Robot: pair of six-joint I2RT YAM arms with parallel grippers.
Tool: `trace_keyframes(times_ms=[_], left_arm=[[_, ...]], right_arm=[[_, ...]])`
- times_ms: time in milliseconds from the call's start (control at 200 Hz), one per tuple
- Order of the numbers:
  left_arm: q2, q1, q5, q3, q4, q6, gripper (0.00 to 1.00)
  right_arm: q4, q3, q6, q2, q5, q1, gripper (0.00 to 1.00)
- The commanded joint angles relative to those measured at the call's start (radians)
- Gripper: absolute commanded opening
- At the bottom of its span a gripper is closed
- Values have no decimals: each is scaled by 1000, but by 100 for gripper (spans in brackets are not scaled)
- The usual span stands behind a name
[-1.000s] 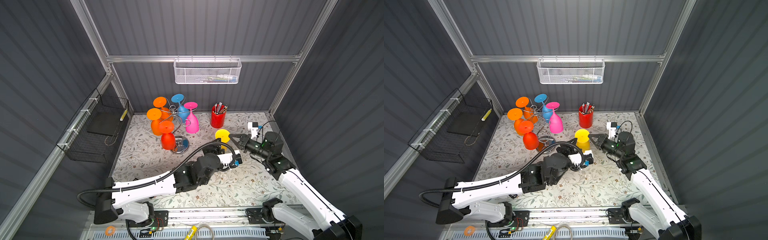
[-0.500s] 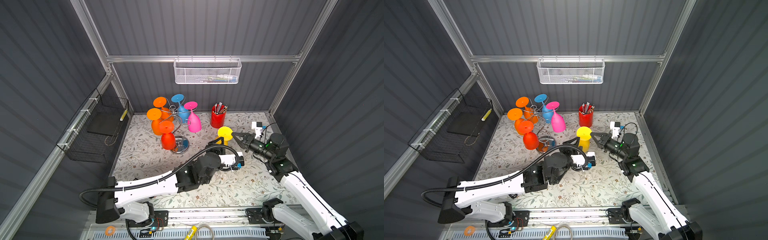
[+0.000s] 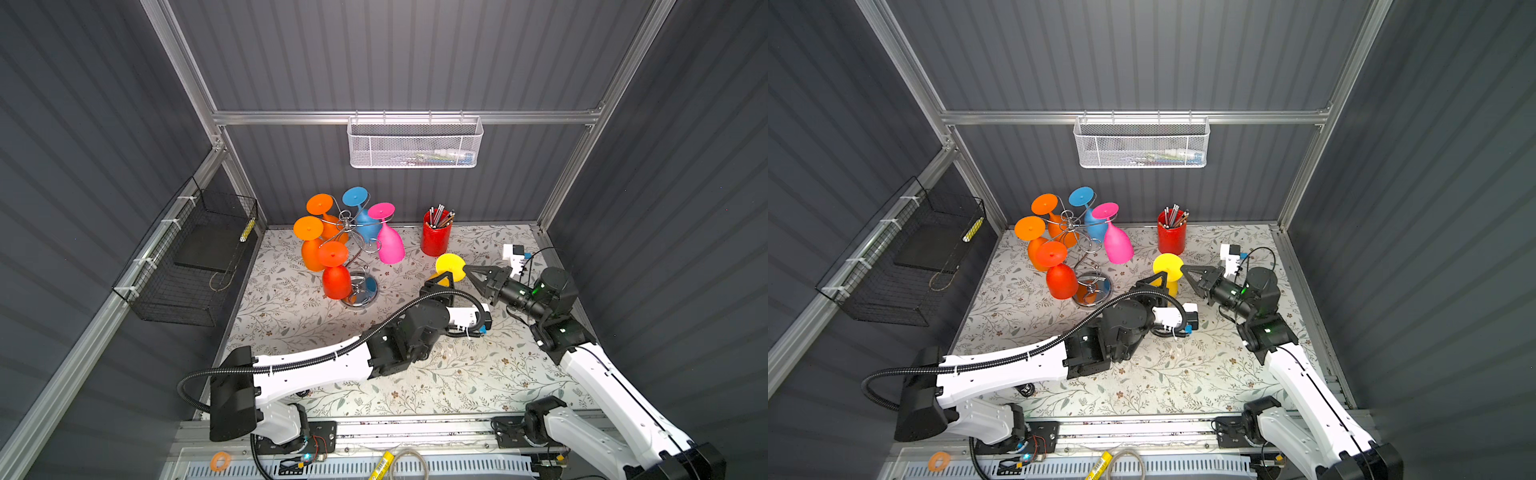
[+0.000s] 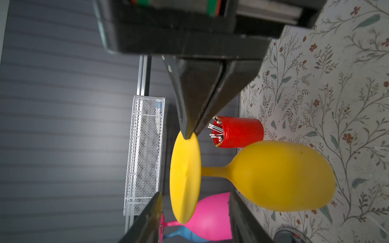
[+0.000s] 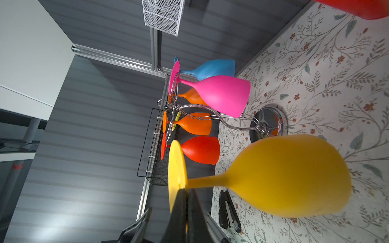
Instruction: Take the wine glass off the wine glass rack
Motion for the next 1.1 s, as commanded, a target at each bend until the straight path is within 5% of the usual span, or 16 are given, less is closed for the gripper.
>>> trace_keyframes(times_ms=[0, 135, 535, 775, 951, 1091], left_arm=[[5, 24, 22, 10, 55, 17, 50], [20, 47, 36, 2, 102, 47, 45], [44, 92, 64, 13, 113, 25, 0], [42, 102, 83, 24, 105, -26, 0], [44, 103, 83, 24, 99, -41, 0], [22, 103, 98, 57, 20, -173, 0]], right_arm=[[50, -1, 8, -5, -16, -5, 0], [54, 7, 10, 8, -18, -4, 0], [61, 27, 16, 22, -13, -3, 0], [58, 28, 4, 26, -11, -3, 0], [46, 25, -25, 7, 16, -3, 32], [-73, 48, -167, -51, 90, -13, 59]])
